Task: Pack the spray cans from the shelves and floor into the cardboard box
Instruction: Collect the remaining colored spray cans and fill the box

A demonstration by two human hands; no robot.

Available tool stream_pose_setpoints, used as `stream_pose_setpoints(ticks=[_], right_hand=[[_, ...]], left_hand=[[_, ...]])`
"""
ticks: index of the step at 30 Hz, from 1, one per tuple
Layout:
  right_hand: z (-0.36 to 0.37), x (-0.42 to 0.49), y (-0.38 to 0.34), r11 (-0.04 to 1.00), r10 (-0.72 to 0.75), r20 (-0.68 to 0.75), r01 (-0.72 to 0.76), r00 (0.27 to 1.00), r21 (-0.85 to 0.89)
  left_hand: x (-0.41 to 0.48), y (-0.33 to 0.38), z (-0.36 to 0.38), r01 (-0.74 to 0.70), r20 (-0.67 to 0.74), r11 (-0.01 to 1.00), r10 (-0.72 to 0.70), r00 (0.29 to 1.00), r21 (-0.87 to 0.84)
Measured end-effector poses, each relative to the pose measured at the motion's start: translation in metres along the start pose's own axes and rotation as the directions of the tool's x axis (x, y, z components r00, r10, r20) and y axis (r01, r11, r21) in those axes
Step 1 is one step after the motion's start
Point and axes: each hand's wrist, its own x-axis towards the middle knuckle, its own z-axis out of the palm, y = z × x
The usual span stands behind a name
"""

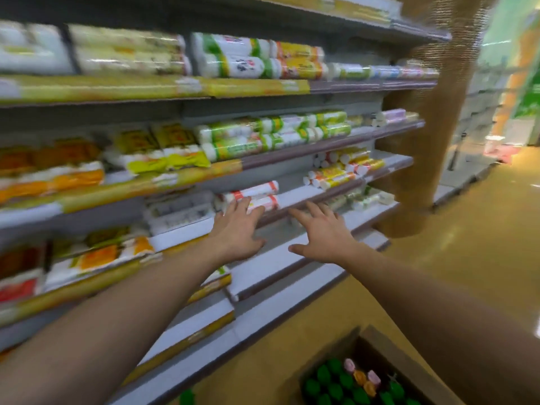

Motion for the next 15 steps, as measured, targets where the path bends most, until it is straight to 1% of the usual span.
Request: stream_pose_setpoints(ticks=[4, 7, 9, 11, 15], right_hand=[[0.016, 0.001, -0.06, 0.983, -0.177, 0.072, 0.174, 0.982, 0.054], [0.036, -0.011, -0.113, 0.942, -0.327, 0.152, 0.31, 0.933, 0.125], [0.053, -0.025, -0.15, 0.904, -0.417, 0.179, 0.388, 0.891, 0.178], [0.07, -0.043, -0.186, 0.864, -0.494, 0.195, 0.455, 0.847, 0.214], [0.1, -0.085, -0.247, 0.804, -0.593, 0.301, 0.527, 0.747, 0.278]], left_hand=[[-0.075, -0.042, -0.006, 0.227, 0.062, 0.973, -0.229, 0.971, 0.028], [-0.144, -0.069, -0.005, 0.36, 0.098, 0.931, -0.364, 0.926, 0.061], [-0.193, -0.084, -0.001, 0.468, 0.112, 0.881, -0.473, 0.874, 0.065], [-0.241, -0.093, 0.004, 0.574, 0.14, 0.815, -0.579, 0.803, 0.079], [-0.33, -0.103, 0.019, 0.69, 0.227, 0.714, -0.697, 0.68, 0.124]])
